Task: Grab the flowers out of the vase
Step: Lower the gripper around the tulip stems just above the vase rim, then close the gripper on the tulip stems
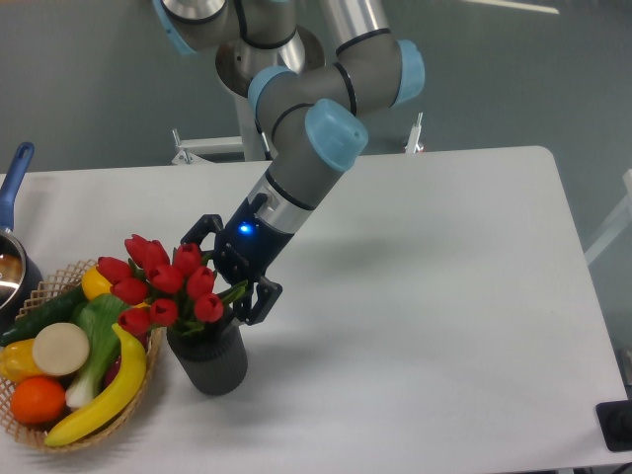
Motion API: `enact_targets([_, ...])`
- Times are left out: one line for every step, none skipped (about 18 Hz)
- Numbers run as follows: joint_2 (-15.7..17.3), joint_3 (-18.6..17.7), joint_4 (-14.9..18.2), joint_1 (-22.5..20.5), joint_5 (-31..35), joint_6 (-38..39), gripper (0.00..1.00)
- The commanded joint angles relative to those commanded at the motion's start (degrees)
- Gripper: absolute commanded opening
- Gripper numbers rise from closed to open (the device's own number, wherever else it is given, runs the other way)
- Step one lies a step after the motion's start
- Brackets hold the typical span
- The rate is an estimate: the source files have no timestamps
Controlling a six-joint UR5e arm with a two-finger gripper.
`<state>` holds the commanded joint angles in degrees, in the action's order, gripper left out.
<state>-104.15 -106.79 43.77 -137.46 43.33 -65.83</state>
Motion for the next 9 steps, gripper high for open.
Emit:
enact_targets([0.1,-0.1,0.0,0.3,0.0,0.0,1.0])
enact_targets([0.1,-0.3,0.0,0.4,-0.1,0.0,1.0])
enact_targets([0.2,-0.4,0.0,0.4,-0.2,0.1,1.0])
enact_targets([0.2,-0.3,0.0,0.4,-0.3,0.1,1.0])
enact_targets([0.0,-0.3,0.0,0.5,-0.3,0.0,1.0])
enact_targets([-0.2,-0.3,0.0,0.9,-0.3,0.0,1.0])
enact_targets([-0.3,-0.3,0.0,1.0,-0.3,0.0,1.0])
enact_targets([-0.2,-0.1,0.0,1.0,-0.4,0.1,1.0])
enact_targets([-0.3,-0.1,-0.2,1.0,-0.4,0.1,1.0])
